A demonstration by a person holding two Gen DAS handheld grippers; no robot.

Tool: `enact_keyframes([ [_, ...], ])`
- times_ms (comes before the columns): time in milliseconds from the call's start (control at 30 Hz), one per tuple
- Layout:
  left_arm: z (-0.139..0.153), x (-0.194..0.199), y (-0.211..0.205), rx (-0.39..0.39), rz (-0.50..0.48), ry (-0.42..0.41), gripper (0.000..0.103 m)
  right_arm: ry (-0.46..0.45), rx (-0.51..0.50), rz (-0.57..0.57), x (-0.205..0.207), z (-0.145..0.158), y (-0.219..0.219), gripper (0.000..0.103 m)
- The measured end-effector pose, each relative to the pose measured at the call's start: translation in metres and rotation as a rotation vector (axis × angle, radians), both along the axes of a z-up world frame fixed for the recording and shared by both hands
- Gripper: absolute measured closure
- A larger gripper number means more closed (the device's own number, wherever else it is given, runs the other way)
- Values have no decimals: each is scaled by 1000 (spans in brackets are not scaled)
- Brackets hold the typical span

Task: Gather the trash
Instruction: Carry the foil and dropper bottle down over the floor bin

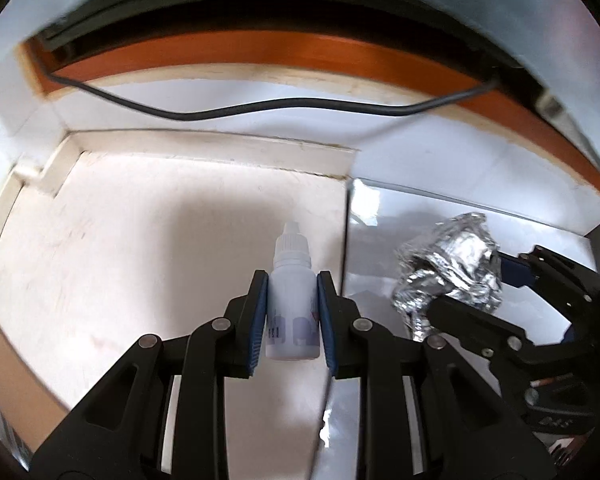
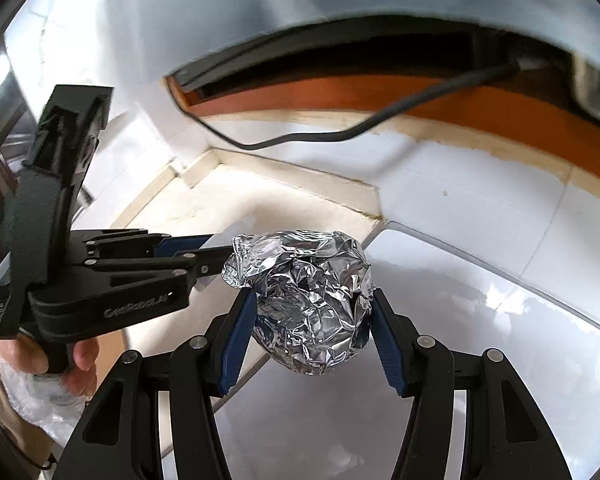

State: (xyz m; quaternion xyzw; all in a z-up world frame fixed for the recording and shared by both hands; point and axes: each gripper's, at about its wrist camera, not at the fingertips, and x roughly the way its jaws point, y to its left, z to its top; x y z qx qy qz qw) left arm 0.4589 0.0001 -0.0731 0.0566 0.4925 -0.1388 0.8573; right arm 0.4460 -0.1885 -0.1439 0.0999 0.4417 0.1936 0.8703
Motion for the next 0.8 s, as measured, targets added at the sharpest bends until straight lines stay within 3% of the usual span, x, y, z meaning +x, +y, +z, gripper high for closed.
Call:
enact_keyframes([
  [300, 32, -98, -16, -24, 45, -49, 82, 3, 20, 69, -48, 16, 3, 47],
  [333, 54, -123, -8, -30, 50, -59, 82, 4, 23, 67, -56, 18, 3, 47],
  [400, 66, -153, -4, -39, 53, -75, 82, 4, 26, 65, -72, 22, 5, 47],
  [800, 70, -317, 13, -91, 37, -122, 82, 10, 25, -27, -224, 55, 14, 47],
])
